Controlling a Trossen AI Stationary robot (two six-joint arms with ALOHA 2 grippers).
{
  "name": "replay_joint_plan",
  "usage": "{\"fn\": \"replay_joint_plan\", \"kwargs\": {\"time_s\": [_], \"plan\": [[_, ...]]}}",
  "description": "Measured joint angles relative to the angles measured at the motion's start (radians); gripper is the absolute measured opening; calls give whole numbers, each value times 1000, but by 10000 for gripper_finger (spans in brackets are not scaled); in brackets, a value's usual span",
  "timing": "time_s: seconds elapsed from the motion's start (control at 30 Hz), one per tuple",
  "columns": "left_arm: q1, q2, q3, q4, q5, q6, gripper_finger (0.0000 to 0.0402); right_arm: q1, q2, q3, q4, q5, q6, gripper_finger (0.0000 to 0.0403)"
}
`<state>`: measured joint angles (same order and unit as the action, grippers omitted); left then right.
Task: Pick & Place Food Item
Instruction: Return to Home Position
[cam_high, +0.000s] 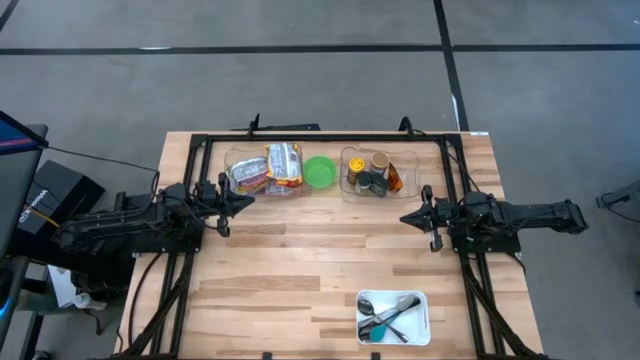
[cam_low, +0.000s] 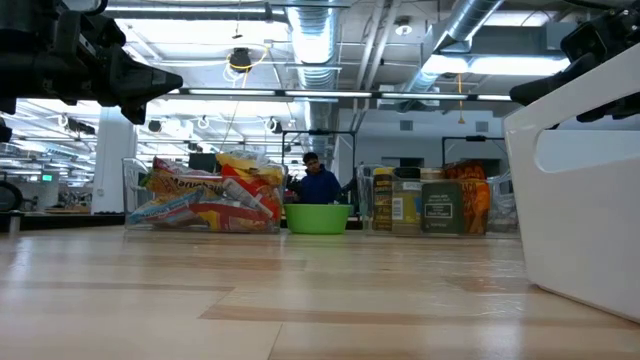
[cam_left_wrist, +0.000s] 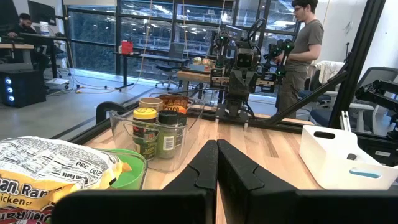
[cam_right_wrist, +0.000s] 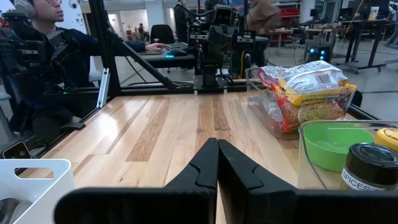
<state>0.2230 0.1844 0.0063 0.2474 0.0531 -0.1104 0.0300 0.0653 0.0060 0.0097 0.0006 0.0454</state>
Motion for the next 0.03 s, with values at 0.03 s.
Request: {"fn": "replay_joint_plan", "kwargs": {"time_s": [0.03], "plan": [[0,0,0,0,0,0,0,0,0,0,0,0,0,0]]}}
